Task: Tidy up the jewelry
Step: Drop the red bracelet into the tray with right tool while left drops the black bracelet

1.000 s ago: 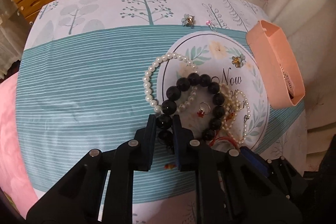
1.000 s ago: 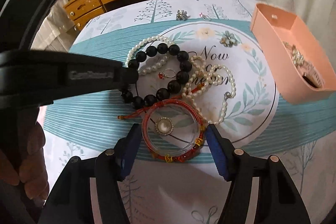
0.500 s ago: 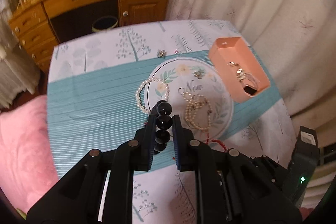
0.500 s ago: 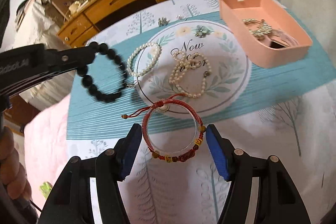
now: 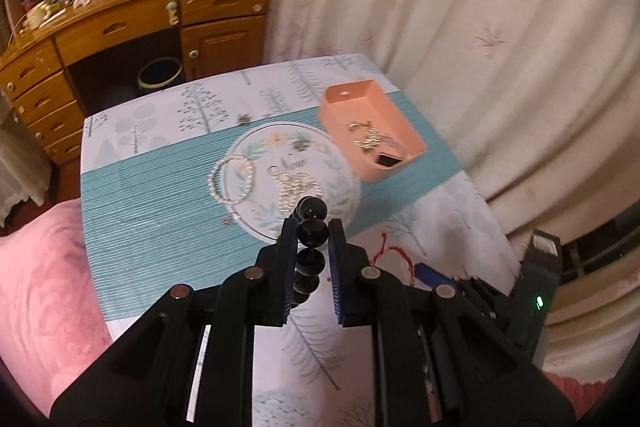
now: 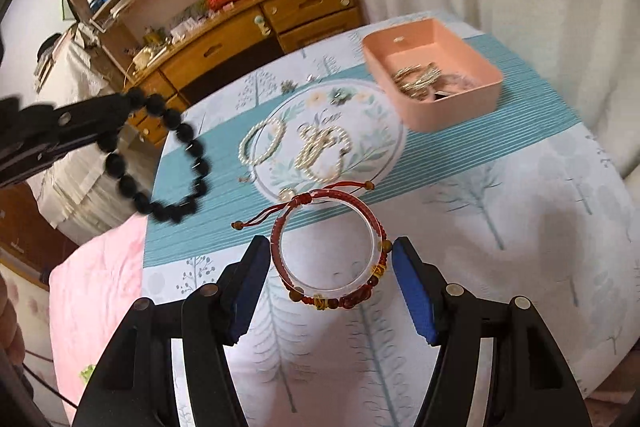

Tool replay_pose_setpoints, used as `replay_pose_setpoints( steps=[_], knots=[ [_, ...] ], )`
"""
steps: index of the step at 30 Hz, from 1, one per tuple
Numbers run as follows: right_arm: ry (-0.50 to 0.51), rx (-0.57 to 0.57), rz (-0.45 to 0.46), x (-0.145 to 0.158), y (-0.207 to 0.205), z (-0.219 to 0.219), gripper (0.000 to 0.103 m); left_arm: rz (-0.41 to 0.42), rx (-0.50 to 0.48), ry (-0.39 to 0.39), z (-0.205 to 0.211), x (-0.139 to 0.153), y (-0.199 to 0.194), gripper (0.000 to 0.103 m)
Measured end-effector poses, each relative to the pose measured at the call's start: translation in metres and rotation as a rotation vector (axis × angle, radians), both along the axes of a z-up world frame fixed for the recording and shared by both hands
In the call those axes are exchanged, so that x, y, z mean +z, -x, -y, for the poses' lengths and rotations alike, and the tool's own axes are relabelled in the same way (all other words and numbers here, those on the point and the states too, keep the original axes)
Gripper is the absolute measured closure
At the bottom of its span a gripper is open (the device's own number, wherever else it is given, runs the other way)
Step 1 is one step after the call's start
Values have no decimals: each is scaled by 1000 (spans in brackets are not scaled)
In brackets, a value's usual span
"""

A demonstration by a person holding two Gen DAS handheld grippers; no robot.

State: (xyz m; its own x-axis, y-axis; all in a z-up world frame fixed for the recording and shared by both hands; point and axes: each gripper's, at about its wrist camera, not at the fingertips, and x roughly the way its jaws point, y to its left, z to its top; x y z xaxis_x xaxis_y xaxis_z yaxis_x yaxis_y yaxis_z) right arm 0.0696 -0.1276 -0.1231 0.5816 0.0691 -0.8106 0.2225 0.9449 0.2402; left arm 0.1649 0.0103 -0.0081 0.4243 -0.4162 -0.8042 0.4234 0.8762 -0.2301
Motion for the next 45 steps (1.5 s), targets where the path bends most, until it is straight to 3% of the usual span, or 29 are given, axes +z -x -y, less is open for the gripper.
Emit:
replay_pose_setpoints(
  steps=[6, 15, 22, 29, 35, 40, 41, 42, 44, 45],
  knots=[
    [5, -14, 24, 15, 8, 40, 40, -9, -13, 27, 27, 13, 19, 90],
    [23, 111, 58, 46, -27, 124, 39, 0, 69, 59, 93, 21, 7, 90],
    [64, 271, 104, 74, -73, 182, 39, 13, 164, 81, 147, 24, -40, 90],
    [119, 411, 134, 89, -118, 213, 39, 37, 205, 71, 191, 25, -101, 90],
    [124, 512, 130, 77, -152, 214, 39, 3, 210, 98, 217, 7, -150, 90],
    [94, 515, 120, 57, -178, 215, 39, -33, 219, 80, 232, -14, -175, 90],
    [98, 506, 113, 54, -182, 215, 34, -49, 228, 71, 235, -18, -179, 90],
    [101, 488, 89, 48, -187, 215, 23, -67, 237, 65, 235, -22, -181, 88],
    [78, 451, 73, 43, -189, 219, 21, -84, 252, 47, 233, -25, -182, 75],
    [63, 442, 76, 41, -188, 219, 21, -76, 263, 37, 232, -25, -181, 63]
  ],
)
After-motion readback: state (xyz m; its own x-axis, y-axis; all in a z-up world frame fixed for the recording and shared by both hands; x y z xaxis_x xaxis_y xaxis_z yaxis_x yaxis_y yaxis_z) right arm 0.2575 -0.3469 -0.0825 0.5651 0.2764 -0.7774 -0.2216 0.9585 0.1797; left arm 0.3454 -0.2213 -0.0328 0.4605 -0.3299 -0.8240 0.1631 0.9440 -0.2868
